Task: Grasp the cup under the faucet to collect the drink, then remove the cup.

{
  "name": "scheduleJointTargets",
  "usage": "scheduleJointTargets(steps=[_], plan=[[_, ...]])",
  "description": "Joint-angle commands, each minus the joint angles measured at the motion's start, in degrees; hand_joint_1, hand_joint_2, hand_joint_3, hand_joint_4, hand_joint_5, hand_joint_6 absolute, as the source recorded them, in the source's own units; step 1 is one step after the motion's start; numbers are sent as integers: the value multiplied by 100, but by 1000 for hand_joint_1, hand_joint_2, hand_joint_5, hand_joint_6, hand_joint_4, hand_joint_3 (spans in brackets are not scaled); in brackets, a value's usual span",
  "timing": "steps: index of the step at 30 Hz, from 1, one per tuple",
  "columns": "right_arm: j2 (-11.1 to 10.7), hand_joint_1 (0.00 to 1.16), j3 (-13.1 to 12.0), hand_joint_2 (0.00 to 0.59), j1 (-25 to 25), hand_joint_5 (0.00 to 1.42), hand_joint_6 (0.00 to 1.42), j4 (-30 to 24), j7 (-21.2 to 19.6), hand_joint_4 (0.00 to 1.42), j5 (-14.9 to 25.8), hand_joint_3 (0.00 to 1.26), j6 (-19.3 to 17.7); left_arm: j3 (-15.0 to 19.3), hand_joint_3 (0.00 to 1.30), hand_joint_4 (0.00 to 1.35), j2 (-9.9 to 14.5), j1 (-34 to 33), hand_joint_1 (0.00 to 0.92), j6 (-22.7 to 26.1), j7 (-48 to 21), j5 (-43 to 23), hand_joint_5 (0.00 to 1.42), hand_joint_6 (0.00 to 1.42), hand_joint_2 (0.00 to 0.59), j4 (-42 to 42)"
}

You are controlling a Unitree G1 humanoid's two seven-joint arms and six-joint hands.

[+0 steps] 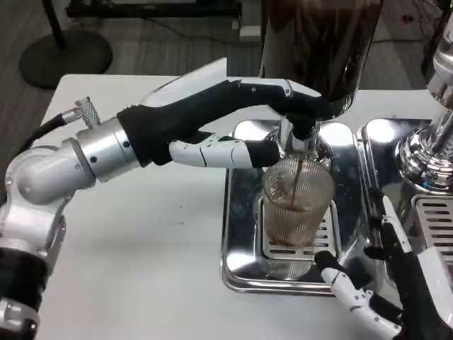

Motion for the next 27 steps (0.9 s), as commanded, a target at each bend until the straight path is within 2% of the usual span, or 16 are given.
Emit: scheduleJointTargets(steps=[1, 9, 11, 14, 27], plan=[[18, 456, -35, 221, -174, 44, 252, -68, 182, 0, 74, 0, 204, -143, 300, 270, 42, 119, 0, -33, -202, 12, 259, 275, 73, -130], [80, 475, 37, 211, -509, 0, 217, 68, 331, 0, 159, 0, 334, -145, 300, 270, 37, 147, 0, -4, -206, 16, 259, 275, 73, -181], [95, 476, 40, 211, -621, 0, 215, 183, 336, 0, 205, 0, 304, -146, 300, 270, 32, 149, 0, 9, -208, 17, 258, 275, 76, -189], [105, 491, 45, 196, -769, 0, 139, 352, 341, 0, 282, 0, 252, -146, 300, 270, 27, 152, 0, 12, -205, 18, 258, 275, 80, -194], [146, 488, 79, 187, -1432, 0, 99, 922, 548, 0, 469, 0, 445, -151, 302, 276, 43, 171, 0, 36, -244, -8, 258, 275, 85, -204]])
